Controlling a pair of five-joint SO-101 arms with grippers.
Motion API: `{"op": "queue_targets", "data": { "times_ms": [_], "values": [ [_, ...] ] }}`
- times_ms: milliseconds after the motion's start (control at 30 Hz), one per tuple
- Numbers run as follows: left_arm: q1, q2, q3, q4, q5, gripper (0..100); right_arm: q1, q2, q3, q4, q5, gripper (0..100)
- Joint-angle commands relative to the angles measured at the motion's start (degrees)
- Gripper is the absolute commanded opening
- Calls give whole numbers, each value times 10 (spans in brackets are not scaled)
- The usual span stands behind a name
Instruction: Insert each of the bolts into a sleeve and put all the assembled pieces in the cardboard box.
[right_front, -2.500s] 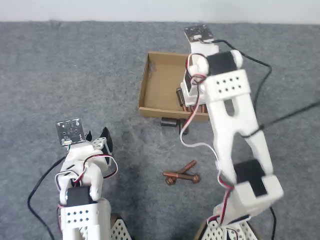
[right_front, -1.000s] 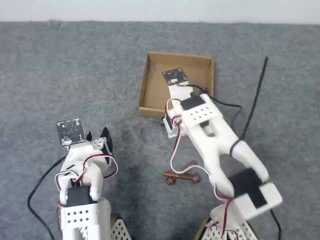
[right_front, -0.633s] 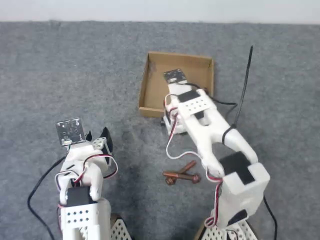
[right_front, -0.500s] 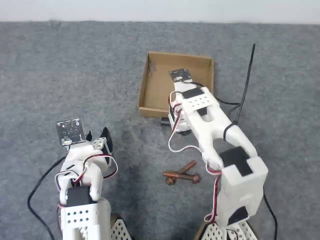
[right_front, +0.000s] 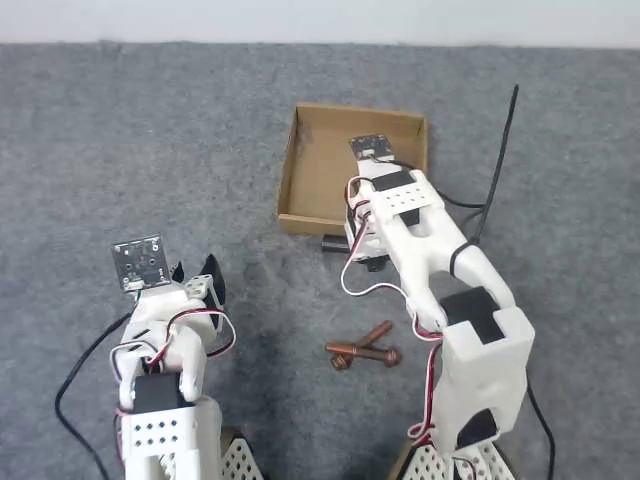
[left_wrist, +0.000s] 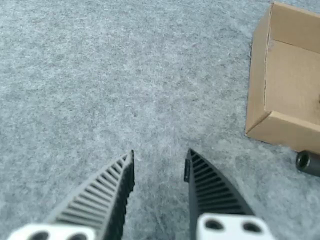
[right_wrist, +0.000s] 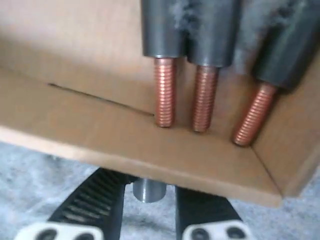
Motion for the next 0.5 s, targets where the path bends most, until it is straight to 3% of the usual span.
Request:
{"op": "queue_targets", "data": {
  "times_ms": [0,467],
  "values": [
    [-4,-6,-7,-11,-7,156,2,-8,-28,10,-3,6],
    [-4,-6,-7,-11,-7,156,17,-196,-25,239,-8,7]
  ]
}}
